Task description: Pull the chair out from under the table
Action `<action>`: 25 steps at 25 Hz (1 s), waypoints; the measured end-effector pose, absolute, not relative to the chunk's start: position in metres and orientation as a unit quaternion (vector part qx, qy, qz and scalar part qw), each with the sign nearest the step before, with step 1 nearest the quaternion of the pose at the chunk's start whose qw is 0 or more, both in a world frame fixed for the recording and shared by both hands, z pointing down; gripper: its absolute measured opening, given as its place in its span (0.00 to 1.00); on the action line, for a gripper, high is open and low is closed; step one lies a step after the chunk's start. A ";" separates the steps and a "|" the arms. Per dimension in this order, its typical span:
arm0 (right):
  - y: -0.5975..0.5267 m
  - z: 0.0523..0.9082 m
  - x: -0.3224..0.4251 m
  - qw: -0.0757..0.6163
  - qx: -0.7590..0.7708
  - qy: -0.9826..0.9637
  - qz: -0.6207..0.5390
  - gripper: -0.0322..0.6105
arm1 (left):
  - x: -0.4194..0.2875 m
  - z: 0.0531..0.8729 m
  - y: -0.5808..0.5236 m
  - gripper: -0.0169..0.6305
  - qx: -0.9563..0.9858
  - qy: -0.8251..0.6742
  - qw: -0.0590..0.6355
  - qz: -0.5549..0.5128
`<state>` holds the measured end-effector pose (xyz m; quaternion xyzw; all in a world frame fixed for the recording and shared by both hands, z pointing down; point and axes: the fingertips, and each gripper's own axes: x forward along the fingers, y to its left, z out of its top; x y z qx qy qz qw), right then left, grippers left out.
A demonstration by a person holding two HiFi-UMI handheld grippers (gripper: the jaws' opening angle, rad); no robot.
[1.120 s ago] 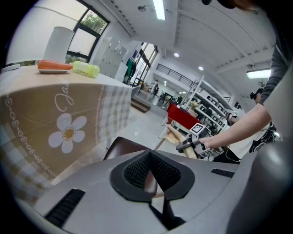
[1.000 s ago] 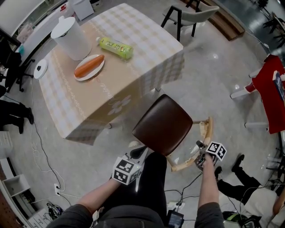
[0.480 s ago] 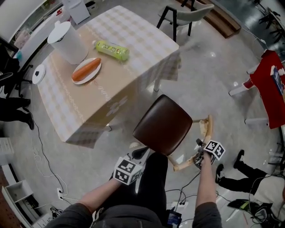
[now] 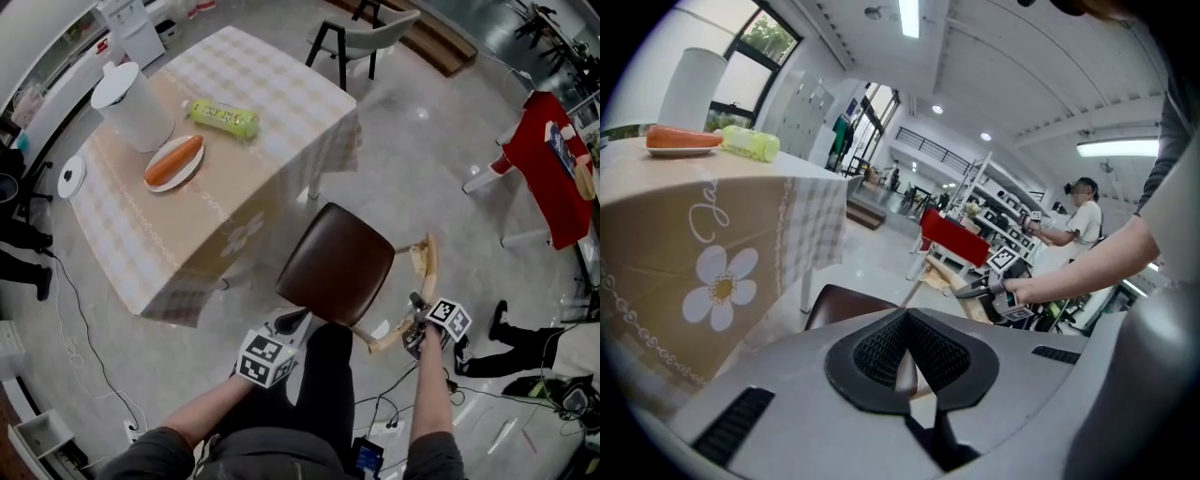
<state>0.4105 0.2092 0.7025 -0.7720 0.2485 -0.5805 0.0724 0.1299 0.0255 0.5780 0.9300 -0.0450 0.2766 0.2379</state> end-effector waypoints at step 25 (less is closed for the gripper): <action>0.038 0.496 0.203 0.135 -0.783 0.541 -0.275 0.07 | 0.132 0.512 -0.001 0.04 0.963 -0.024 0.170 0.209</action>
